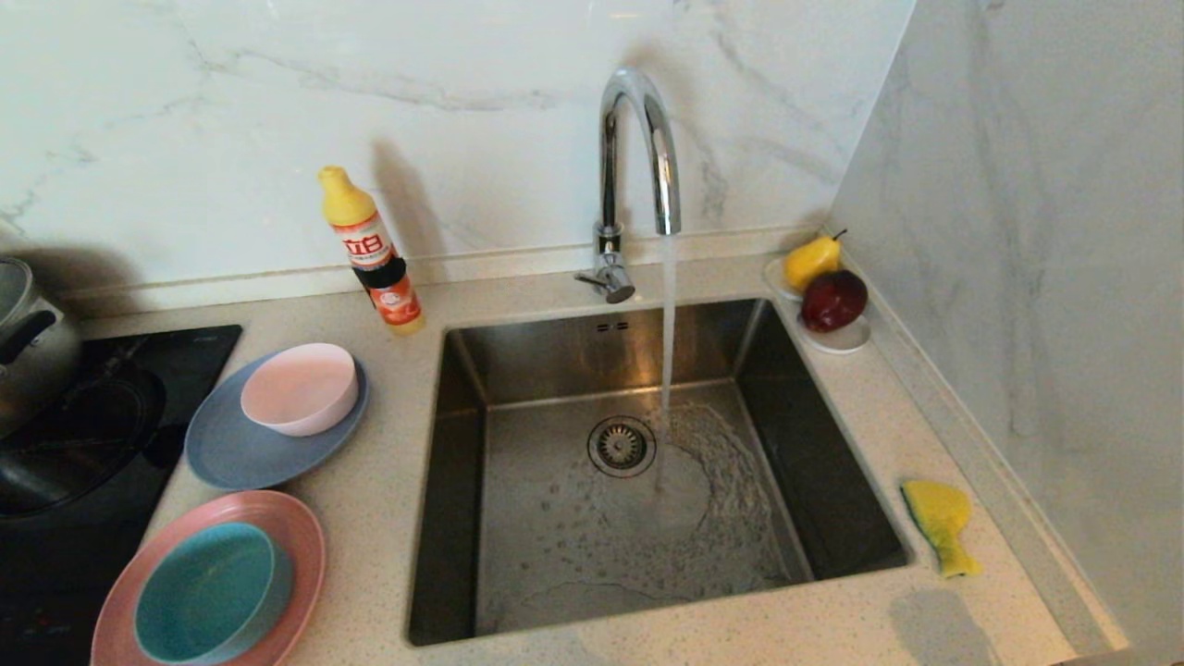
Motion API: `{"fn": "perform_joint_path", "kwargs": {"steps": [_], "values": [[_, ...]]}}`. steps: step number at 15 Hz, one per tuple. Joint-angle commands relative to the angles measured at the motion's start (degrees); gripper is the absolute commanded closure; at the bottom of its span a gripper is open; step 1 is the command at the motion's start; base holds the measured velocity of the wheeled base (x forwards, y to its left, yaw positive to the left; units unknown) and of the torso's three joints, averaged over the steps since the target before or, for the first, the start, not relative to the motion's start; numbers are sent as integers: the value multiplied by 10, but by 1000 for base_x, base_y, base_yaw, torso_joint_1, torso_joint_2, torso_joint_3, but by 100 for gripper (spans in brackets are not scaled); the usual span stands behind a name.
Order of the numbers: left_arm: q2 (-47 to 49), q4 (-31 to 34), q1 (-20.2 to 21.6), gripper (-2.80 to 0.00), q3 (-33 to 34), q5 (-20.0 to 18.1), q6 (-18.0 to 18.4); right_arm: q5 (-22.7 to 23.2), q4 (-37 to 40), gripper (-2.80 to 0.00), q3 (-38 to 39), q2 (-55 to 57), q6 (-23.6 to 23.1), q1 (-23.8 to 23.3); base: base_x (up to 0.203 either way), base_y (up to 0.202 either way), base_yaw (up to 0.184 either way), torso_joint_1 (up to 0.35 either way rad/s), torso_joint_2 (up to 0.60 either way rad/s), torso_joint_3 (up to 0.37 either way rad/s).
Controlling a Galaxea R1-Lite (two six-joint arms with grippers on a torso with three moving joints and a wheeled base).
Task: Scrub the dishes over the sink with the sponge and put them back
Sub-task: Pick up a bowl and the sponge
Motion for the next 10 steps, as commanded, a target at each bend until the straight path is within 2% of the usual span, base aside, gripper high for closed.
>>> {"fn": "perform_joint_path", "kwargs": {"steps": [1,10], "values": [[3,0,-1,0,8,0,0,1,-11,0,5,-1,-1,0,0,0,0,0,0,0],[3,0,0,0,8,1,-1,14,-12,0,5,-1,-77,0,0,0,0,0,0,0]]}}
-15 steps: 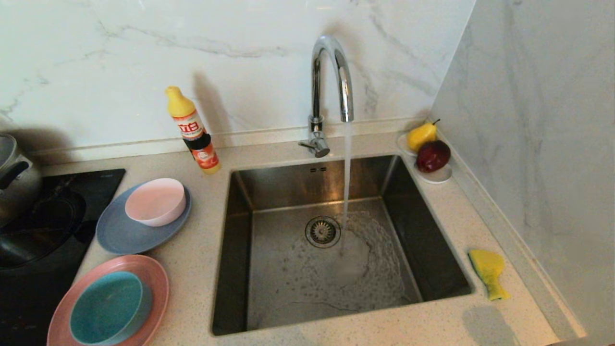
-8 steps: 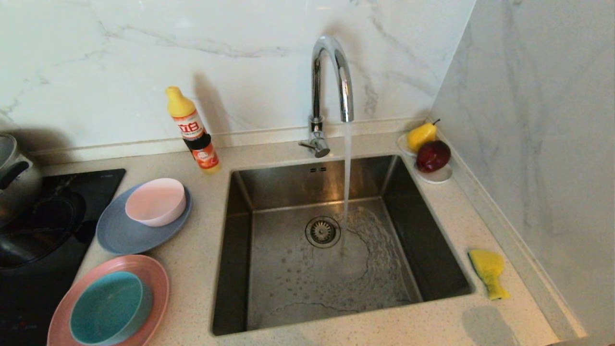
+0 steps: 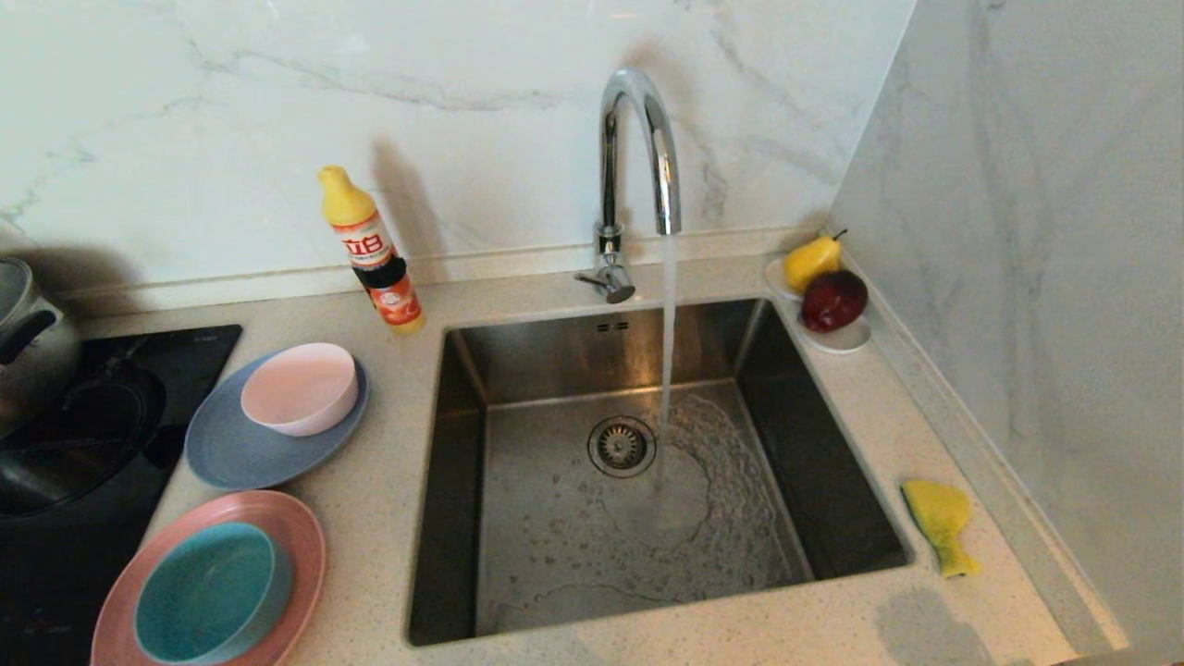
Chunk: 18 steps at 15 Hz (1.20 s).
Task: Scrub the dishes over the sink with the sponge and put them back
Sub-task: Pick up a bowl and the sponge
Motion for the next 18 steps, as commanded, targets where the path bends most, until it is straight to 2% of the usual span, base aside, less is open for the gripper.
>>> {"fn": "perform_joint_path", "kwargs": {"steps": [1,5,6,7,10,12,13,15,16,18], "values": [[3,0,0,0,8,0,0,-2,-3,0,0,-1,-4,0,0,0,0,0,0,0],[3,0,0,0,8,0,-1,-1,2,0,-19,5,5,0,0,0,0,0,0,0],[3,0,0,0,8,0,-1,7,12,0,-32,7,20,0,0,0,0,0,0,0],[3,0,0,0,8,0,-8,29,32,0,-31,2,56,0,0,0,0,0,0,0],[3,-1,0,0,8,0,-19,33,33,0,-28,-1,75,0,0,0,0,0,0,0],[3,-1,0,0,8,1,-22,34,-18,0,-13,-1,59,0,0,0,0,0,0,0],[3,-1,0,0,8,1,-22,33,-35,0,-6,-1,37,0,0,0,0,0,0,0],[3,-1,0,0,8,1,-21,0,-2,0,-25,0,15,0,0,0,0,0,0,0],[3,-1,0,0,8,1,-22,0,20,0,-59,9,14,0,0,0,0,0,0,0],[3,-1,0,0,8,1,-22,42,63,0,-128,45,16,0,0,0,0,0,0,0]]}}
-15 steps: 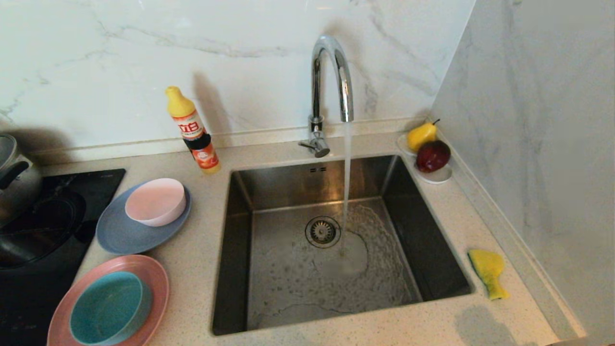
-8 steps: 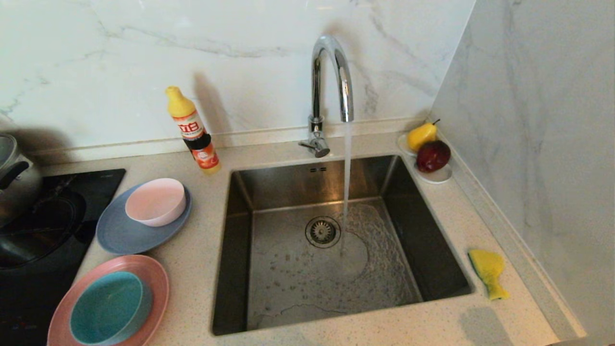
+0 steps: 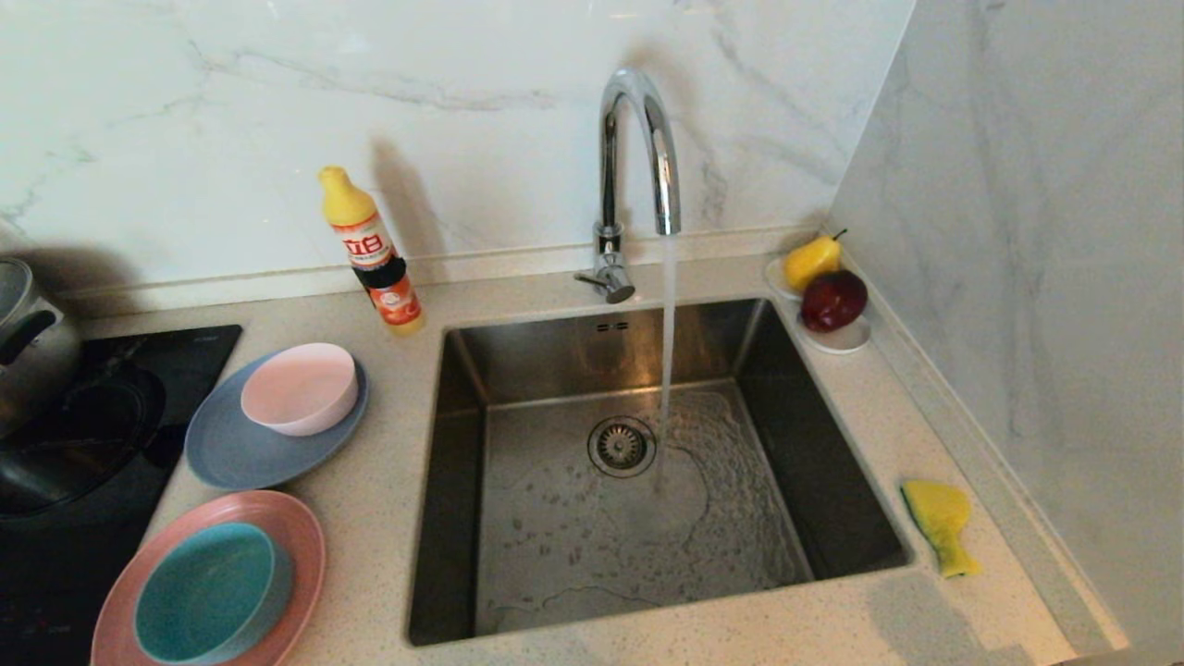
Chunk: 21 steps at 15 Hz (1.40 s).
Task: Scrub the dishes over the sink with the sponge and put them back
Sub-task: Pick up a bowl and the sponge
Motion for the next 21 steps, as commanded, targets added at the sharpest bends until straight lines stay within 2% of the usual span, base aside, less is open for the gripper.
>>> {"fn": "perform_joint_path", "kwargs": {"steps": [1,7,13,21], "values": [[3,0,0,0,8,0,1,51,30,0,-62,32,-2,0,0,0,0,0,0,0],[3,0,0,0,8,0,-1,98,72,0,-208,162,-9,3,0,0,0,0,0,0],[3,0,0,0,8,0,-1,112,76,0,-317,322,-25,6,0,0,0,0,0,0],[3,0,0,0,8,0,-1,113,72,0,-374,521,-45,12,0,0,0,0,0,0]]}}
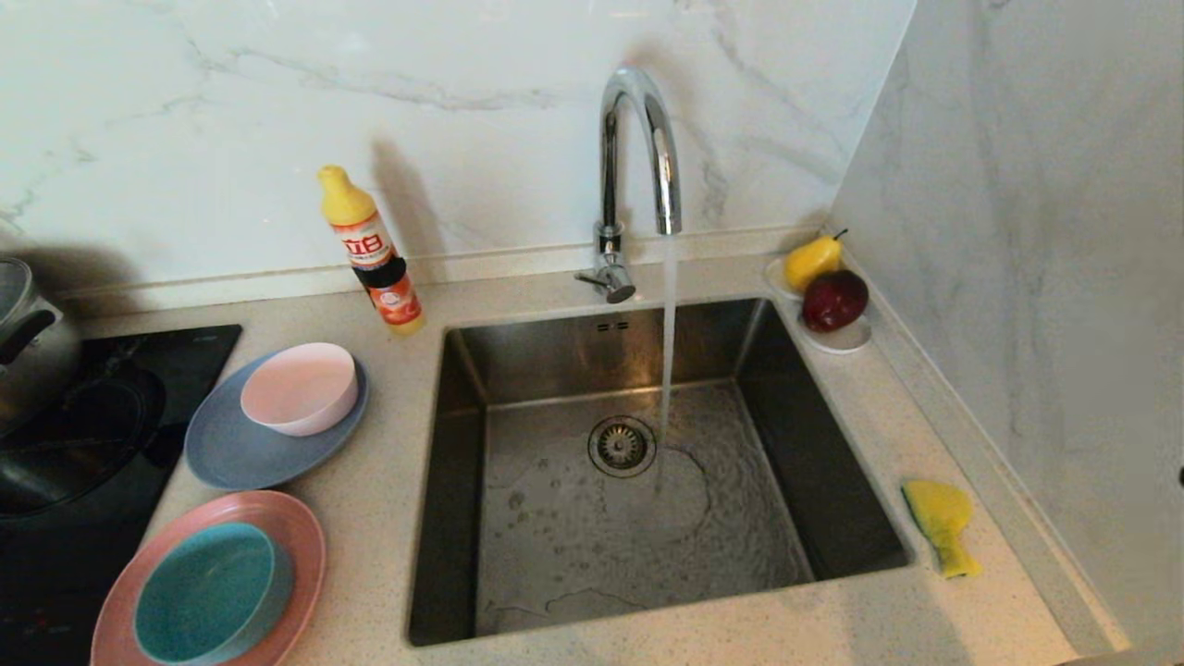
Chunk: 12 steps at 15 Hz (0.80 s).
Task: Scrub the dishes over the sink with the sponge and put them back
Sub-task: Pick up a bowl and the sponge
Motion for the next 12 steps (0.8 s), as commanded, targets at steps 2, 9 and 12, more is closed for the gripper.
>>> {"fn": "perform_joint_path", "kwargs": {"steps": [2,9,12], "values": [[2,0,0,0,8,0,0,-13,-2,0,-20,113,-8,1,0,0,0,0,0,0],[2,0,0,0,8,0,0,-128,-1,0,-31,241,8,10,0,0,0,0,0,0],[2,0,0,0,8,0,0,-155,-1,0,-27,287,42,18,0,0,0,0,0,0]]}}
